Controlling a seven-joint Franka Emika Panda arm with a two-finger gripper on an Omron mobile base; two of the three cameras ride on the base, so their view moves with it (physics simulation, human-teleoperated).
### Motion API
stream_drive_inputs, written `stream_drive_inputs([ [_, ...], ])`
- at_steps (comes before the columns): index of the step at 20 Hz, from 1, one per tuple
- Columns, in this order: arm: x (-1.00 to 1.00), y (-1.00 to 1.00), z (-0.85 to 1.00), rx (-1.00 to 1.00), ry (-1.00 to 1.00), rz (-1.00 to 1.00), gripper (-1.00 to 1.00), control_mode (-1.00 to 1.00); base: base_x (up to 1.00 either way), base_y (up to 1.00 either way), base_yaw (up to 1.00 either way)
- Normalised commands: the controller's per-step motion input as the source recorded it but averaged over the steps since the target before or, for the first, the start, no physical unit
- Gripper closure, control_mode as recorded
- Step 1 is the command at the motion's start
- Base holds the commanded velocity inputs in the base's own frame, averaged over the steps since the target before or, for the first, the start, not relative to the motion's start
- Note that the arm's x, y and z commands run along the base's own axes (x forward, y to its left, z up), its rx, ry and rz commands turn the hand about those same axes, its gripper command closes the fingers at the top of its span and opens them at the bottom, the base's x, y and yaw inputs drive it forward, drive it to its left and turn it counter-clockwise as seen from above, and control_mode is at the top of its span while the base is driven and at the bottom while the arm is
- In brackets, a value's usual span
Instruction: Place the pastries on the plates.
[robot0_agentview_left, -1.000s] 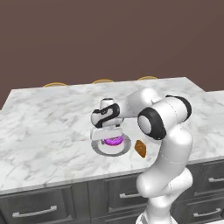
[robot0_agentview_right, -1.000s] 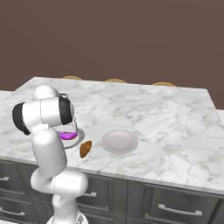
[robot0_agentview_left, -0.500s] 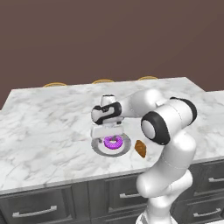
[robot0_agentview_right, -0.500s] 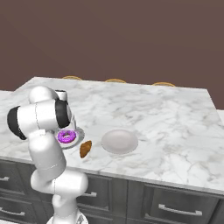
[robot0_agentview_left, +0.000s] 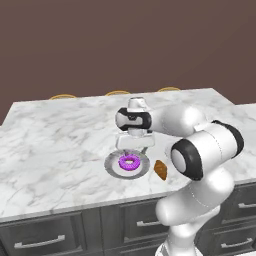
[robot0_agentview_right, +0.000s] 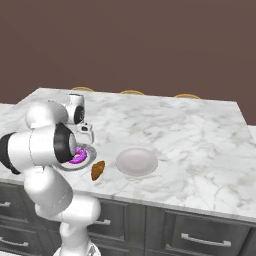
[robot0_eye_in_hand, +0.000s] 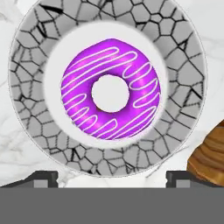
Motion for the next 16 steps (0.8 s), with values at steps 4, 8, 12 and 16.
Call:
stream_drive_inputs([
  [4, -0.81, -0.71, 0.0, -0.01, 0.02, -0.05, -1.0, -1.0, 0.0, 0.0, 0.0],
  [8, -0.46, -0.52, 0.05, -0.03, 0.04, -0.04, -1.0, -1.0, 0.0, 0.0, 0.0],
  [12, -0.03, -0.59, 0.12, -0.02, 0.02, -0.01, -1.0, -1.0, 0.0, 0.0, 0.0],
  [16, 0.01, -0.49, 0.0, -0.04, 0.01, 0.0, -1.0, -1.0, 0.0, 0.0, 0.0],
])
